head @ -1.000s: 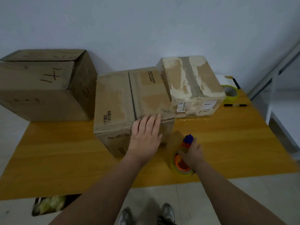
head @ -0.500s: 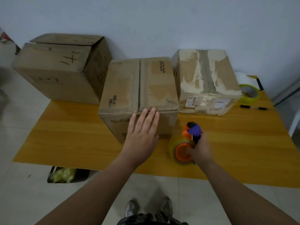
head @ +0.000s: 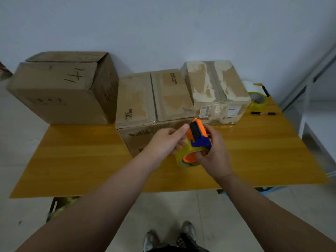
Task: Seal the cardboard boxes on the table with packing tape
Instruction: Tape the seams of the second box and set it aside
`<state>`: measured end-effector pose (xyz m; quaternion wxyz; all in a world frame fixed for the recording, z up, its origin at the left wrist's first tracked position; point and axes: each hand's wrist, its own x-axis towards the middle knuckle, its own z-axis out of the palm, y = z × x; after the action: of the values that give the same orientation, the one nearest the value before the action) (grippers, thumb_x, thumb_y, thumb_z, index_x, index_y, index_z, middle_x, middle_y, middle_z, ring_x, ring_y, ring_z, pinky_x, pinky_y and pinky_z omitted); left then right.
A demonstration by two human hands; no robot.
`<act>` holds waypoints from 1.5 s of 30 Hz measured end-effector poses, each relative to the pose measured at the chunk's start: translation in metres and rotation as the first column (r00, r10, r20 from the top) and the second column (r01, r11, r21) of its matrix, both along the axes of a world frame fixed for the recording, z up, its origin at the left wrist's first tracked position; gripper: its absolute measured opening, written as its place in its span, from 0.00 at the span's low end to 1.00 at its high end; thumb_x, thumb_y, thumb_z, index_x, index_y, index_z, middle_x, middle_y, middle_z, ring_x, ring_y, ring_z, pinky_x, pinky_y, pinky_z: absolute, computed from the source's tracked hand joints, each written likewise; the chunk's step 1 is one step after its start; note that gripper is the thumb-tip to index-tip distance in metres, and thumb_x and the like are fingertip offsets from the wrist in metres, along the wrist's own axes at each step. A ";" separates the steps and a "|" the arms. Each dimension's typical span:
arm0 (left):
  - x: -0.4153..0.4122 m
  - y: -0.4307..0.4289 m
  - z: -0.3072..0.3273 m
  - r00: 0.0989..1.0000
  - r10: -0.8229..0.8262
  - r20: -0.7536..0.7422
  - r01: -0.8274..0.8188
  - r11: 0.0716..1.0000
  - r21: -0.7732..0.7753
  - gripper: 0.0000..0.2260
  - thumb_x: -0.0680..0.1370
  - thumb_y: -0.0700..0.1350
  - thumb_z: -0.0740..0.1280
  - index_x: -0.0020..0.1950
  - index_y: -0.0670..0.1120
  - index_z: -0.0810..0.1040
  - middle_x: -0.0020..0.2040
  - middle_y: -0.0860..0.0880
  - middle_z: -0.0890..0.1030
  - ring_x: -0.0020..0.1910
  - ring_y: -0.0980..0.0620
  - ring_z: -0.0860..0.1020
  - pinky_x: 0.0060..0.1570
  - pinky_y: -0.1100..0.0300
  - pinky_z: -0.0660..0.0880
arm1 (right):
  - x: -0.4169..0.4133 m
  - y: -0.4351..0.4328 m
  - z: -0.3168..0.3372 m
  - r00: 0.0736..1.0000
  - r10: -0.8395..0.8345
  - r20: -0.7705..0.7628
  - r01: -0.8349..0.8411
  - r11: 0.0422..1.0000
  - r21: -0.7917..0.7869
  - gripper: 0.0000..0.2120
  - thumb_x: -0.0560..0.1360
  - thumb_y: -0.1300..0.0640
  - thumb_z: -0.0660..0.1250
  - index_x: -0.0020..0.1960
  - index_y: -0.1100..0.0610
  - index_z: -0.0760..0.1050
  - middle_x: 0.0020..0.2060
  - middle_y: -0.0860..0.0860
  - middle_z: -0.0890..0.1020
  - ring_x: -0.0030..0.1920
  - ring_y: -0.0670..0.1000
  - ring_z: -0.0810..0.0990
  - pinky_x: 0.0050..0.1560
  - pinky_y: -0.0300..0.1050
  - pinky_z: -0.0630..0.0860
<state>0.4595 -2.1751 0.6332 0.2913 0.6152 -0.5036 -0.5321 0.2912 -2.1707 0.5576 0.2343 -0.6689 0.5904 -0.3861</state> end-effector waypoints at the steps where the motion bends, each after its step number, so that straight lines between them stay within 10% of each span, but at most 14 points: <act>1: 0.004 0.001 0.001 1.000 0.023 -0.019 -0.024 0.999 -0.028 0.14 0.79 0.54 0.62 0.45 0.45 0.79 0.38 0.51 0.81 0.36 0.54 0.77 0.36 0.63 0.74 | 0.005 0.002 0.003 1.000 0.018 -0.008 -0.018 1.000 -0.002 0.37 0.67 0.60 0.74 0.72 0.52 0.64 0.62 0.47 0.72 0.62 0.45 0.69 0.58 0.41 0.71; 7: 0.047 0.007 0.022 0.984 0.051 0.170 -0.029 0.991 -0.131 0.10 0.80 0.45 0.62 0.41 0.45 0.76 0.34 0.48 0.80 0.31 0.55 0.77 0.30 0.66 0.73 | 0.033 0.008 0.019 0.962 0.269 0.035 -0.271 0.961 0.048 0.42 0.67 0.63 0.74 0.70 0.38 0.56 0.57 0.46 0.62 0.52 0.39 0.70 0.46 0.27 0.73; 10: 0.076 0.012 0.037 0.945 0.000 0.326 0.056 0.985 -0.163 0.10 0.80 0.46 0.63 0.40 0.45 0.76 0.33 0.49 0.81 0.32 0.55 0.77 0.33 0.64 0.72 | 0.047 0.007 0.033 0.899 0.401 -0.175 -0.395 0.916 0.069 0.46 0.69 0.60 0.72 0.69 0.29 0.46 0.57 0.47 0.61 0.51 0.47 0.71 0.45 0.39 0.76; 23: 0.195 0.031 0.022 0.895 0.288 0.340 -0.231 0.952 -0.200 0.14 0.81 0.49 0.62 0.43 0.39 0.75 0.38 0.40 0.75 0.35 0.47 0.71 0.38 0.51 0.71 | 0.075 -0.029 0.116 0.287 0.275 -0.918 -0.459 0.880 0.120 0.36 0.76 0.33 0.54 0.76 0.38 0.38 0.63 0.54 0.66 0.55 0.54 0.71 0.46 0.43 0.65; 33: 0.196 0.011 -0.007 0.796 0.411 0.445 -0.297 0.905 -0.305 0.16 0.78 0.56 0.65 0.40 0.45 0.69 0.32 0.48 0.68 0.31 0.50 0.68 0.32 0.57 0.65 | 0.129 -0.030 0.152 0.005 0.108 -0.994 -0.445 0.890 0.094 0.28 0.82 0.44 0.53 0.77 0.41 0.45 0.62 0.57 0.70 0.60 0.59 0.71 0.58 0.53 0.66; 45: 0.199 0.000 -0.031 0.820 0.418 0.390 -0.325 0.902 -0.283 0.15 0.77 0.55 0.66 0.42 0.45 0.70 0.34 0.50 0.69 0.33 0.52 0.69 0.32 0.58 0.65 | 0.146 -0.039 0.157 -0.044 0.200 -0.979 -0.380 0.903 0.202 0.27 0.81 0.42 0.56 0.77 0.40 0.50 0.64 0.56 0.69 0.63 0.58 0.70 0.60 0.53 0.66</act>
<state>0.6586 -2.1755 0.6024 0.3292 0.7731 -0.4777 -0.2564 0.4369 -2.2100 0.7148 -0.2090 -0.8667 0.4024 0.2077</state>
